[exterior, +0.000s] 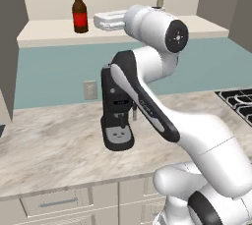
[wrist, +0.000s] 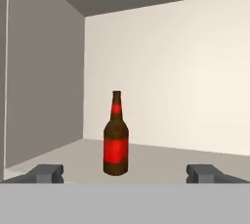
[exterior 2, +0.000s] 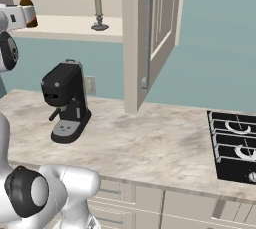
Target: Get the candle and the beer from the cabinet and move them to the dining counter.
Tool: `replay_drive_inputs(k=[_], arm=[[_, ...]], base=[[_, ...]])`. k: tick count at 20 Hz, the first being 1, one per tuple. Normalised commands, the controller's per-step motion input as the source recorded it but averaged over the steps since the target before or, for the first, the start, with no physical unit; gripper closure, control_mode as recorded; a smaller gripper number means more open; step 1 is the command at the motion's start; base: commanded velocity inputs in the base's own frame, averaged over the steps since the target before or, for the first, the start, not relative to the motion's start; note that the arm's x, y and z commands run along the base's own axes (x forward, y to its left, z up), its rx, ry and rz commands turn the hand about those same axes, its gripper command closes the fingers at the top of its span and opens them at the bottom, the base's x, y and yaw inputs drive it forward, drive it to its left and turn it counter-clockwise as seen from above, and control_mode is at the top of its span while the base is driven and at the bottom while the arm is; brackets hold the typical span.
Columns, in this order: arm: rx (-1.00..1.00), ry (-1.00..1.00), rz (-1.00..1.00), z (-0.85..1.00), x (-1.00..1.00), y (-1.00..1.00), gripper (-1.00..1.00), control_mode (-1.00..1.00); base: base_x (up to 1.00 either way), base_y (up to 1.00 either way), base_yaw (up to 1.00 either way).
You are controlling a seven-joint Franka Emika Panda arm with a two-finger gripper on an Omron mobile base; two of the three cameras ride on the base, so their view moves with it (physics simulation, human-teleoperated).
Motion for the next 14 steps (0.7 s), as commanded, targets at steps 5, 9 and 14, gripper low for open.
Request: replay_drive_inputs(k=[5,9,14], arm=[[0.00,0.01,0.00,0.02,0.31,0.25,-1.00,-1.00],[0.00,0.02,0.00,0.06,0.23,0.27,-1.00,-1.00],[0.00,0.14,0.00,0.00,0.38,0.19,-1.00,-1.00]], base=[[0.00,0.00,0.00],[0.00,0.00,0.00],[0.00,0.00,0.00]])
